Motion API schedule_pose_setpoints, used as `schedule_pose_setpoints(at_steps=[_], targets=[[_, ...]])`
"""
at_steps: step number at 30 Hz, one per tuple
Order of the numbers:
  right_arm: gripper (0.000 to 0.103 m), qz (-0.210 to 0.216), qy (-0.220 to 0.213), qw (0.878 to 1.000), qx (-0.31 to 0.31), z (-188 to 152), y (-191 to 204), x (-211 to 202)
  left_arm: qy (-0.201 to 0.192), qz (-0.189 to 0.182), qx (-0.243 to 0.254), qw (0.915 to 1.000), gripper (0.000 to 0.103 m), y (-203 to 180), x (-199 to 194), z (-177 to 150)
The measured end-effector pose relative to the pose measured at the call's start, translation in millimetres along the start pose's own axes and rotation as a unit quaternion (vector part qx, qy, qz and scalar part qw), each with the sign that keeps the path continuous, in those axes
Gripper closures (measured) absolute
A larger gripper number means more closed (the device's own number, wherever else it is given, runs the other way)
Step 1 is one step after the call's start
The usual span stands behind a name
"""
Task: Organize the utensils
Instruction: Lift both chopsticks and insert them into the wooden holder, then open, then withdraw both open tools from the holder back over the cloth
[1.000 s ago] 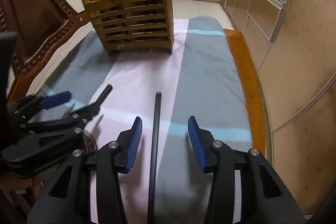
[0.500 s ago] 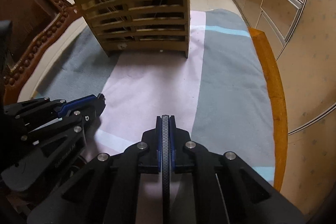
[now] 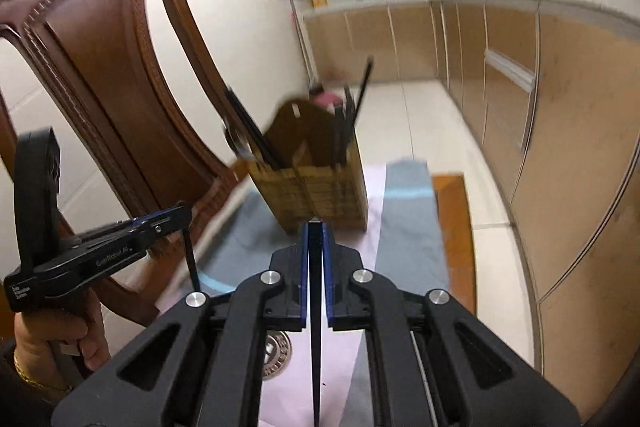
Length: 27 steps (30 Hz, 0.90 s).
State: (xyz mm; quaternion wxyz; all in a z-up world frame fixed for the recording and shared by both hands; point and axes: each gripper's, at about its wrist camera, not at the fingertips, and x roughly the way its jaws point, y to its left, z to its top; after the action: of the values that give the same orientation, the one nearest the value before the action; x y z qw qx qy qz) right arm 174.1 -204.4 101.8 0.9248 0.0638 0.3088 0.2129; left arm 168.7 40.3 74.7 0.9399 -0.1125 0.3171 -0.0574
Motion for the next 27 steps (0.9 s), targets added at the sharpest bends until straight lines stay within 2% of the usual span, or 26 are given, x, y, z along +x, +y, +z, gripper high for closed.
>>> schedule_pose_setpoints(at_steps=[4, 8, 14, 16, 21, 27], targets=[[0.096, -0.002, -0.050, 0.999, 0.003, 34, 12, -24, -0.046, 0.005, -0.010, 0.9989, 0.096, 10, -36, 16], [0.096, -0.014, -0.100, 0.995, 0.004, 91, 25, -26, -0.088, 0.015, -0.020, 0.9958, 0.097, 20, -67, 21], [0.096, -0.044, -0.147, 0.988, 0.002, 161, 37, 2, -0.096, 0.017, -0.027, 0.9949, 0.097, 31, -73, 27], [0.096, -0.061, -0.159, 0.985, -0.001, 174, 39, 14, -0.098, 0.015, -0.029, 0.9947, 0.097, 33, -75, 27], [0.096, -0.082, -0.158, 0.984, 0.006, 175, 35, 58, -0.094, 0.015, -0.030, 0.9950, 0.097, 37, -72, 23], [0.094, -0.071, -0.130, 0.988, 0.039, 122, 13, 101, -0.086, 0.023, -0.042, 0.9952, 0.097, 43, -63, 22]])
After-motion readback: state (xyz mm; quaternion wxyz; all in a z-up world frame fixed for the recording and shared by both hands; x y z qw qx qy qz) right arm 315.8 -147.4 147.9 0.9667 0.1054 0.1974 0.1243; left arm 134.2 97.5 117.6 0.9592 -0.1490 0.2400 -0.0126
